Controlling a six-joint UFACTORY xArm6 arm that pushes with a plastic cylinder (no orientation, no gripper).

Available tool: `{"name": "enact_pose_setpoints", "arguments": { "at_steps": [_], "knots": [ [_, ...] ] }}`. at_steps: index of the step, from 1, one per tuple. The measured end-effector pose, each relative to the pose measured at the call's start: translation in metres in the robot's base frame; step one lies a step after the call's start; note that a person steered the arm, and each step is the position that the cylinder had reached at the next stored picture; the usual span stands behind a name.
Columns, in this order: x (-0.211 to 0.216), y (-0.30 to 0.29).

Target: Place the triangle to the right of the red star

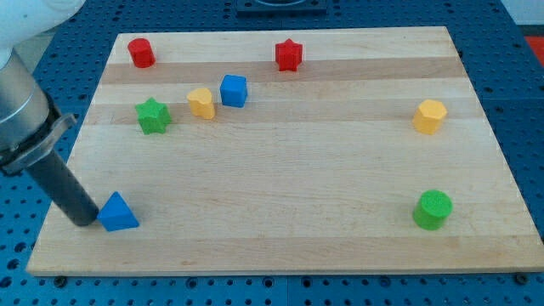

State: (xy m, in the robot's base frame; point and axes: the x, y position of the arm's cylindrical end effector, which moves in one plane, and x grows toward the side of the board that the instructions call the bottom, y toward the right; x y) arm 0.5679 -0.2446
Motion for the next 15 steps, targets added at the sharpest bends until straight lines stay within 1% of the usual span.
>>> {"name": "enact_pose_setpoints", "arguments": {
  "at_steps": [1,2,4,5,6,7,9,10,11,12,13,15],
  "knots": [
    [0.008,0.050],
    [0.008,0.080],
    [0.005,0.169],
    [0.005,0.195],
    [0.005,0.188],
    [0.003,0.129],
    [-0.025,0.084],
    [-0.045,0.075],
    [-0.068,0.074],
    [-0.075,0.080],
    [-0.085,0.104],
    [-0.126,0.115]
  ]
}}
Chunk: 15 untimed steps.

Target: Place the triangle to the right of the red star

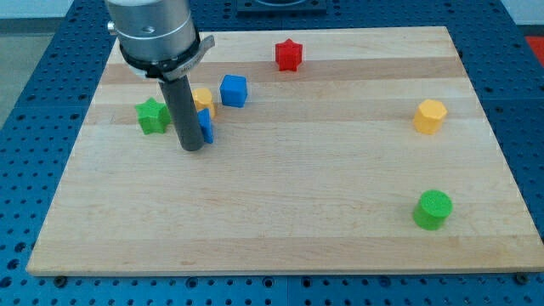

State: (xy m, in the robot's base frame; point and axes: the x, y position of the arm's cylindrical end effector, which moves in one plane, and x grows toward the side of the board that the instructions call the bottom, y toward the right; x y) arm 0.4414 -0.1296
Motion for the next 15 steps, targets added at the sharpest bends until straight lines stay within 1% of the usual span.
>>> {"name": "enact_pose_setpoints", "arguments": {
  "at_steps": [2,3,4,5,6,8,9,10,11,12,13,14,15],
  "knots": [
    [-0.039,-0.006],
    [-0.052,0.008],
    [-0.046,0.040],
    [-0.027,0.053],
    [-0.018,0.105],
    [0.016,0.146],
    [-0.017,0.156],
    [-0.025,0.196],
    [-0.047,0.218],
    [-0.052,0.187],
    [-0.071,0.166],
    [-0.082,0.204],
    [-0.101,0.223]
  ]
}}
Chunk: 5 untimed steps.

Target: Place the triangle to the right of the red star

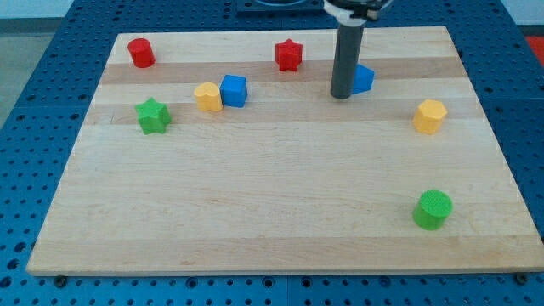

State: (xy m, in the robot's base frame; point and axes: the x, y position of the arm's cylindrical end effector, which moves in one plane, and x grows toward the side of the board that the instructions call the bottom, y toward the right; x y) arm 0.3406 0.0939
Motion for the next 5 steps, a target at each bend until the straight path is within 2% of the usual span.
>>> {"name": "enact_pose_setpoints", "arguments": {
  "at_steps": [1,2,3,4,5],
  "knots": [
    [-0.024,0.007],
    [-0.025,0.023],
    [0.009,0.006],
    [0.000,0.051],
    [-0.028,0.081]
  ]
}}
